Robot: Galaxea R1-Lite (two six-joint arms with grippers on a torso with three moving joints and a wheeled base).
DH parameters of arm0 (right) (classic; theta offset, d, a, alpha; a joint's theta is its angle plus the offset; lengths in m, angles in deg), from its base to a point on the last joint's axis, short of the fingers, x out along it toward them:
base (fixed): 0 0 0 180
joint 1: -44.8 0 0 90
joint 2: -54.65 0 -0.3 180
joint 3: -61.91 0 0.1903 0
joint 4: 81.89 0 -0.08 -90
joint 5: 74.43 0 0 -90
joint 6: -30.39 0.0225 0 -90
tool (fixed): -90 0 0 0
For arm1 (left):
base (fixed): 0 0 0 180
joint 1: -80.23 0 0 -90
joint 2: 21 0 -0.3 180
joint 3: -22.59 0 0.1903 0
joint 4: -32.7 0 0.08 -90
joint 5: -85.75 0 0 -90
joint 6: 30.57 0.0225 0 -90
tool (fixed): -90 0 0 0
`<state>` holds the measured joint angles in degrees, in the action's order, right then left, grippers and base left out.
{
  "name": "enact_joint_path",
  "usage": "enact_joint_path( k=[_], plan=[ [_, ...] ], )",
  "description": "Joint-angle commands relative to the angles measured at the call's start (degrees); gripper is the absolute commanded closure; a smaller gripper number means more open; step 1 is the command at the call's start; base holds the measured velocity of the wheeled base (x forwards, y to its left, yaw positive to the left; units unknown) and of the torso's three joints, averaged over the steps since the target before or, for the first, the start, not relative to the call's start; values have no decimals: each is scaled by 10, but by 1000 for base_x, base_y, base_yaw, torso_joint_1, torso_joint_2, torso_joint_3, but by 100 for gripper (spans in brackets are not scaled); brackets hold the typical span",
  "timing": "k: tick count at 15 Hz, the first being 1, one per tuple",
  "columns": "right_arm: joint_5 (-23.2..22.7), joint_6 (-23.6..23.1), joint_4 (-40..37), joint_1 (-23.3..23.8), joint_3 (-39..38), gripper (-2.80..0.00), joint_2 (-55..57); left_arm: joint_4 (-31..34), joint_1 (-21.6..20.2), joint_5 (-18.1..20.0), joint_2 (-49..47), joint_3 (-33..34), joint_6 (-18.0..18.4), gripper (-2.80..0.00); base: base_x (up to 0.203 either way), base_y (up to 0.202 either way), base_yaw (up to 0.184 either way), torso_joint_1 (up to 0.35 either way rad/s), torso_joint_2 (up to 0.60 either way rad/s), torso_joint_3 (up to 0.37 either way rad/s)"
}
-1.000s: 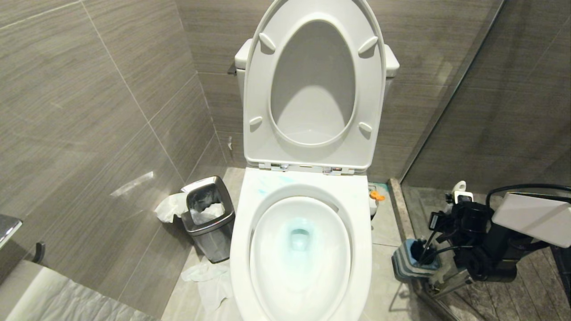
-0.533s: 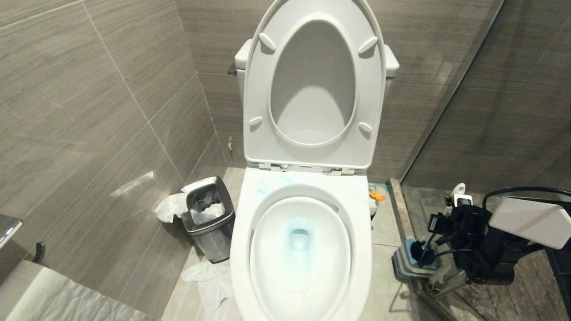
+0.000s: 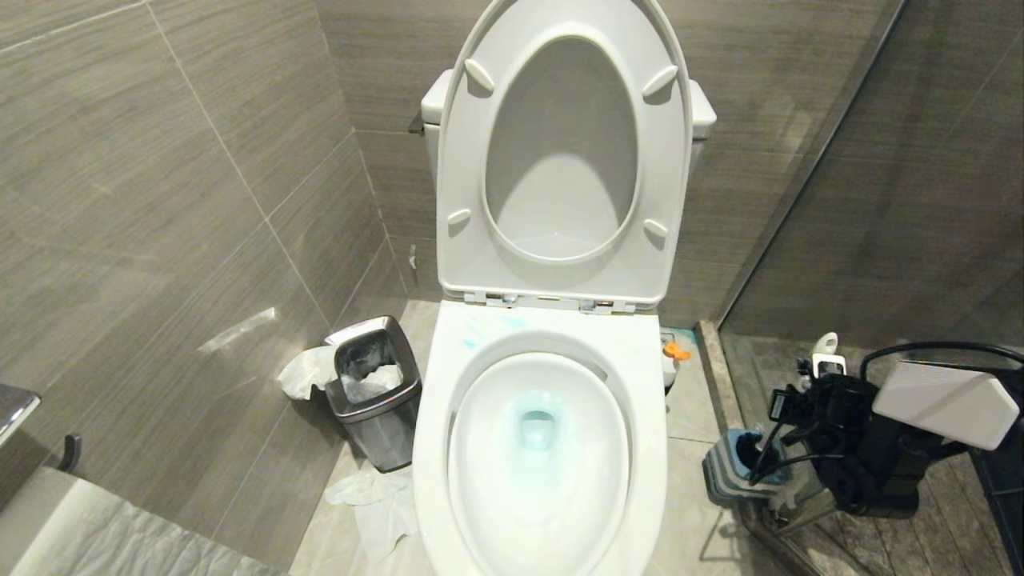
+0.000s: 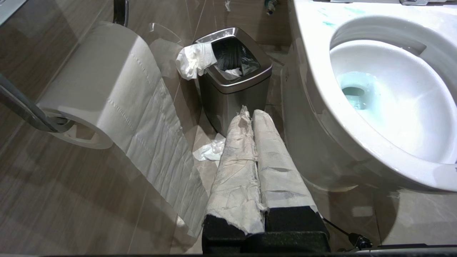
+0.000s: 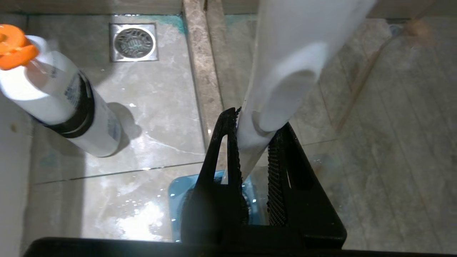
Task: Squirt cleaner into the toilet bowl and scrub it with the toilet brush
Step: Put the toilet brush back
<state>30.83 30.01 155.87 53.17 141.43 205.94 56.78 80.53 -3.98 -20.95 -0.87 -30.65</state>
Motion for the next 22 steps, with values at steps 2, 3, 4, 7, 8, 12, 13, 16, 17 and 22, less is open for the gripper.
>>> enact_joint_path(
  k=[2, 3, 4, 7, 8, 12, 13, 16, 17, 22],
  plan=[
    [-13, -2, 18, 6, 0, 0, 13, 1, 0, 0, 0, 0, 0, 0, 0, 0, 0, 0, 0, 0],
    [-15, -2, 18, 6, 0, 0, 14, 0, 0, 0, 0, 0, 0, 0, 0, 0, 0, 0, 0, 0],
    [-15, -2, 19, 7, 0, 0, 15, 0, 0, 0, 0, 0, 0, 0, 0, 0, 0, 0, 0, 0],
    [-15, -3, 20, 7, 11, -280, 23, 0, 0, 0, 0, 0, 0, 0, 0, 0, 0, 0, 0, 0],
    [-15, -3, 21, 7, 13, -280, 23, 0, 0, 0, 0, 0, 0, 0, 0, 0, 0, 0, 0, 0],
    [-21, -14, 54, 8, 15, -280, 24, 1, 0, 0, 0, 0, 0, 0, 0, 0, 0, 0, 0, 0],
    [-36, -15, 56, 11, 11, -280, 23, 0, 0, 0, 0, 0, 0, 0, 0, 0, 0, 0, 0, 0],
    [-59, -27, 56, 12, -16, -280, -2, 0, 0, 0, 0, 0, 0, 0, 0, 0, 0, 0, 0, 0],
    [-75, -28, 56, 12, -35, -280, -19, 0, 0, 0, 0, 0, 0, 0, 0, 0, 0, 0, 0, 0],
    [-152, -26, 56, 9, -174, -280, -141, 0, 0, 0, 0, 0, 0, 0, 0, 0, 0, 0, 0, 0]
  ],
)
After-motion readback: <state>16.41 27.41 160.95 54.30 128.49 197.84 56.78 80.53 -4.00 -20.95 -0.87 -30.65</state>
